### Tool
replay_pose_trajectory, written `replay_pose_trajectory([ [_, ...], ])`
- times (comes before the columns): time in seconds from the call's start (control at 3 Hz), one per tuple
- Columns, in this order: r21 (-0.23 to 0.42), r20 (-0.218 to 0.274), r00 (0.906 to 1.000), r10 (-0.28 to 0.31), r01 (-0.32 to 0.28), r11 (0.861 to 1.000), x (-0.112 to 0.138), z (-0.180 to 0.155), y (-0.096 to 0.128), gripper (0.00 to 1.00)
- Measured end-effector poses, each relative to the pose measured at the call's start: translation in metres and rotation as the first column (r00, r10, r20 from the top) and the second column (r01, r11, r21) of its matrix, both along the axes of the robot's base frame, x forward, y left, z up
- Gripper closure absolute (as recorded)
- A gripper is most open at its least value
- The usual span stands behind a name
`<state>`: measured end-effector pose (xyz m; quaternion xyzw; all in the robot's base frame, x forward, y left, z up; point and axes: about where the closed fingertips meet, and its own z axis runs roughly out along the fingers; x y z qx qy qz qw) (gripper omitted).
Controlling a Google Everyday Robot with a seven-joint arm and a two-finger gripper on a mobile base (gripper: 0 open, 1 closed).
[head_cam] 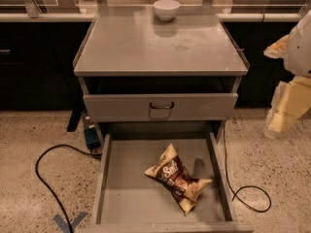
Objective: Pick brown chip bag from middle drawer and place on counter
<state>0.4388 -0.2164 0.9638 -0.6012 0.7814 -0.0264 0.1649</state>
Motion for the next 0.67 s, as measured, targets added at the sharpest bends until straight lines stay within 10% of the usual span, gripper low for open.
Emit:
replay_pose_trajectory([
  [0.67, 0.06, -0.04, 0.9992, -0.006, 0.008, 0.998, -0.006, -0.116, 0.01, 0.0],
])
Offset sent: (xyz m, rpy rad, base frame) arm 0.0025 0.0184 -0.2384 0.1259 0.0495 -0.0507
